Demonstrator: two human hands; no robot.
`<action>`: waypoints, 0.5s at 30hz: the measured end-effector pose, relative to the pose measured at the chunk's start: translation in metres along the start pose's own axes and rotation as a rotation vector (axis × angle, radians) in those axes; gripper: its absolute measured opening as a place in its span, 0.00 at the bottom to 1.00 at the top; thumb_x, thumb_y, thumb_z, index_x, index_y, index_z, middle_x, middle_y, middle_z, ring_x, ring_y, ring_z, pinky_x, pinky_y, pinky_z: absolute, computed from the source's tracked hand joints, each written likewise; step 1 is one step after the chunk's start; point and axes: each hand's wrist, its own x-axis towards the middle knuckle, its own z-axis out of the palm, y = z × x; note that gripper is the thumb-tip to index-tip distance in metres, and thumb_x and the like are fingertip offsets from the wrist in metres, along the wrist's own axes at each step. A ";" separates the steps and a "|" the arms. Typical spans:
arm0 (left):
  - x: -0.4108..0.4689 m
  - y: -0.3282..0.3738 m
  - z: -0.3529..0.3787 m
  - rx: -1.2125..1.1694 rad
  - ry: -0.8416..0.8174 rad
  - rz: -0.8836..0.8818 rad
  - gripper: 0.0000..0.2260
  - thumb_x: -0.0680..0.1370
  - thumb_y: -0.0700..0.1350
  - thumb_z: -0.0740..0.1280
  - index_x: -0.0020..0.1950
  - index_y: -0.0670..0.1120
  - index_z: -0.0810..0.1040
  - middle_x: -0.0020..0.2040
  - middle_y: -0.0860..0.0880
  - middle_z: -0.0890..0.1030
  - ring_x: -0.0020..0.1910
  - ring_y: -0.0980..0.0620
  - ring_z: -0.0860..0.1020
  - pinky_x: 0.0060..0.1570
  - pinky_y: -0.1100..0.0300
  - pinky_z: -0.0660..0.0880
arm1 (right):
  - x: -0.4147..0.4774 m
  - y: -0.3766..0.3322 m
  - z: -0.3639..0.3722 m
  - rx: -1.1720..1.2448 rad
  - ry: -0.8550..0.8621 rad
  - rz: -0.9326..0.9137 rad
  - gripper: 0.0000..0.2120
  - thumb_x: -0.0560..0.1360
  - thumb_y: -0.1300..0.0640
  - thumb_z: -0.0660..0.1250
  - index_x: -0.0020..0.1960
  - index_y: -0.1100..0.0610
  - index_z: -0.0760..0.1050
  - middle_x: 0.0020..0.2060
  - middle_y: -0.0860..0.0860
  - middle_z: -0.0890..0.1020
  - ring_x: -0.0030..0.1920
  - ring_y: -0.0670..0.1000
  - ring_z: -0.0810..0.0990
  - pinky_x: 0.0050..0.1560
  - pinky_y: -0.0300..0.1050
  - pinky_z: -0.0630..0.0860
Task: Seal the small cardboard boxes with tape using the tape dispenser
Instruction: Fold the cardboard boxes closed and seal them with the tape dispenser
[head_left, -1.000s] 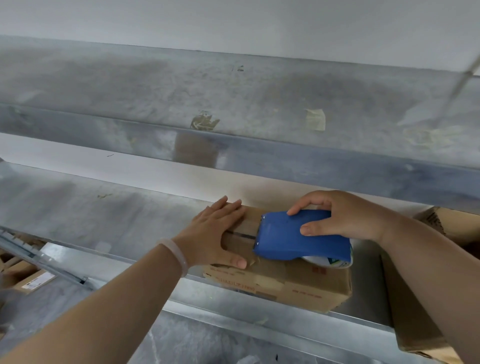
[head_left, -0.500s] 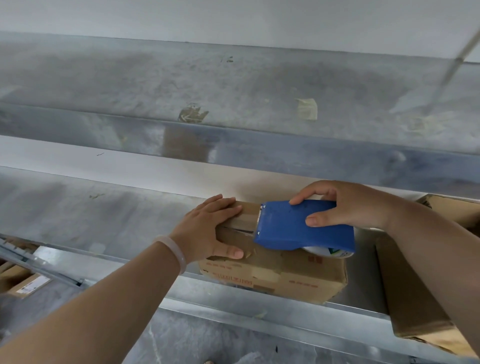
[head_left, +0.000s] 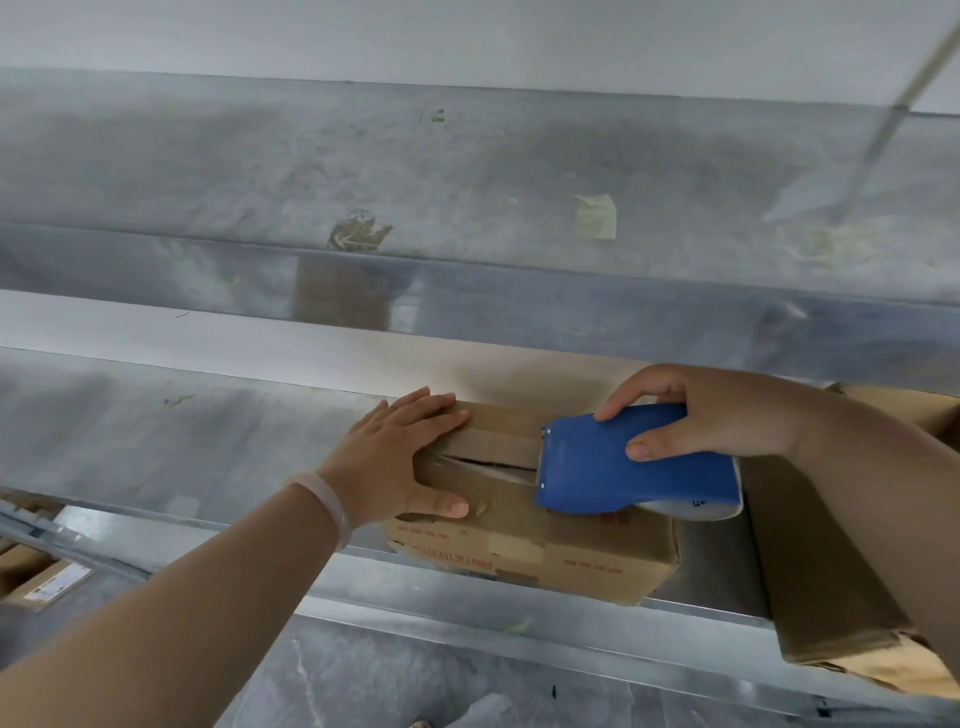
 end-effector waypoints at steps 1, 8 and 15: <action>0.000 -0.004 -0.001 0.012 -0.003 0.003 0.47 0.60 0.79 0.56 0.76 0.64 0.51 0.77 0.63 0.49 0.77 0.59 0.43 0.73 0.56 0.38 | 0.002 -0.003 0.001 -0.004 -0.001 -0.001 0.13 0.72 0.49 0.73 0.55 0.37 0.77 0.55 0.40 0.77 0.51 0.42 0.79 0.46 0.31 0.75; 0.001 -0.011 -0.009 0.095 0.002 0.018 0.46 0.61 0.78 0.56 0.76 0.63 0.52 0.78 0.61 0.52 0.77 0.56 0.46 0.75 0.51 0.40 | 0.003 -0.010 0.005 -0.022 -0.010 -0.001 0.13 0.73 0.49 0.72 0.56 0.38 0.76 0.55 0.40 0.76 0.51 0.43 0.78 0.42 0.28 0.74; 0.021 0.042 -0.003 -0.073 0.138 -0.179 0.28 0.78 0.67 0.47 0.75 0.55 0.61 0.74 0.55 0.63 0.74 0.51 0.60 0.75 0.49 0.52 | 0.000 -0.005 0.006 -0.051 0.012 -0.016 0.14 0.70 0.45 0.74 0.53 0.33 0.76 0.55 0.38 0.77 0.51 0.40 0.79 0.48 0.34 0.75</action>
